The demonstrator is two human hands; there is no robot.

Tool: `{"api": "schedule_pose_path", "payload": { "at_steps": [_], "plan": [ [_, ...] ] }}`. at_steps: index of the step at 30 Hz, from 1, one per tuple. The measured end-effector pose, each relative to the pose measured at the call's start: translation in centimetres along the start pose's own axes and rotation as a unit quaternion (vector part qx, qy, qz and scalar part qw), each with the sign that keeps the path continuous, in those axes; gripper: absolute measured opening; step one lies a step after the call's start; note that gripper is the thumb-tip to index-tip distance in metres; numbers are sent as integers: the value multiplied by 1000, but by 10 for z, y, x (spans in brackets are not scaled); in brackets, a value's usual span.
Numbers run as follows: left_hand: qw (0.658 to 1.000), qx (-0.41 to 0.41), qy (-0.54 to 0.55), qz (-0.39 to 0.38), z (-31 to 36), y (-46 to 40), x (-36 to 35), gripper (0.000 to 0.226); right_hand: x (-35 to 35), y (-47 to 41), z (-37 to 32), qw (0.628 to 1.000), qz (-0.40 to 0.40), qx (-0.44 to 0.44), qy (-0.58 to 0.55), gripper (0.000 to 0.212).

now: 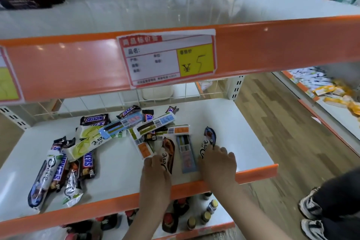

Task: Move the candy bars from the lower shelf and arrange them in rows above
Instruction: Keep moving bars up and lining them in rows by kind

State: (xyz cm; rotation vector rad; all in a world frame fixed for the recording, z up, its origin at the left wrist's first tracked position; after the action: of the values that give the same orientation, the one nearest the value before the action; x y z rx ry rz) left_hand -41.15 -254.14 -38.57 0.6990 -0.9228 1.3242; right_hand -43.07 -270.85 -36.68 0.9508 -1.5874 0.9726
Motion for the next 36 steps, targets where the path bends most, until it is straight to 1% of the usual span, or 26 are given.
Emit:
{"api": "schedule_pose_path", "payload": {
  "at_steps": [1,2,3,5,6,7,8,10,11,13,14,15,17,20,22,27,29,32,36],
  "plan": [
    [1000,-7,-22,-4,-1,1,-3,27,0,2,0,1000,2,3,2,26],
    [999,-4,-41,-7,-2,1,-6,29,-1,3,-1,1000,7,12,3,17],
    [998,0,-58,-11,-3,1,-8,37,1,5,-2,1000,10,19,-4,10],
    [995,0,-95,-11,-1,1,-8,50,3,8,-5,999,6,41,-7,10],
    [995,-1,-104,-5,0,0,-6,51,4,7,-6,999,-3,49,-18,11],
    [994,1,-105,0,0,0,-6,50,3,7,-5,998,-10,46,-33,23],
    [994,6,-105,5,0,0,-4,47,5,5,-3,998,-12,51,-35,31],
    [993,19,-113,-5,1,1,0,44,11,-3,5,997,-21,43,-60,31],
    [993,27,-112,-8,0,1,1,44,14,-7,9,995,-31,41,-80,37],
    [994,46,-100,-3,-3,1,5,45,11,-14,16,991,-88,60,-76,61],
    [994,56,-95,-1,-5,1,7,46,9,-16,20,988,-120,61,-71,68],
    [993,67,-94,3,-7,1,8,47,7,-17,23,987,-137,64,-61,70],
    [990,83,-112,15,-9,1,10,49,5,-21,27,985,-152,66,-51,63],
    [981,99,-166,4,-9,-6,11,54,5,-26,35,986,-146,72,-38,51],
    [974,81,-211,-17,-6,-13,10,54,7,-29,38,987,-137,84,-17,44],
    [971,51,-230,-35,-1,-19,11,44,3,-27,39,989,-97,112,11,35],
    [970,53,-232,-45,-2,-18,13,45,3,-24,39,990,-89,107,17,37],
    [974,53,-212,-55,-3,-15,20,44,10,-17,36,993,-46,105,27,54],
    [984,42,-170,-30,0,-11,38,40,27,-6,27,992,10,126,26,54]
  ]
}}
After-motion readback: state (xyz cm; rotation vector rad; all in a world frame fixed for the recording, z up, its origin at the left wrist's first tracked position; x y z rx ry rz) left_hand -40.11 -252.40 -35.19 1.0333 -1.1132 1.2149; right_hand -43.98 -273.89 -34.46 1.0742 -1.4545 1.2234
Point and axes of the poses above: each hand's wrist, its own y-axis away from the middle knuckle, its own x-axis out of the back of the hand, z = x × y, the point moved 6 cm from there along -y, towards the middle knuckle, and after that the axes turned 8 degrees about -y, right-handed, at the moved point
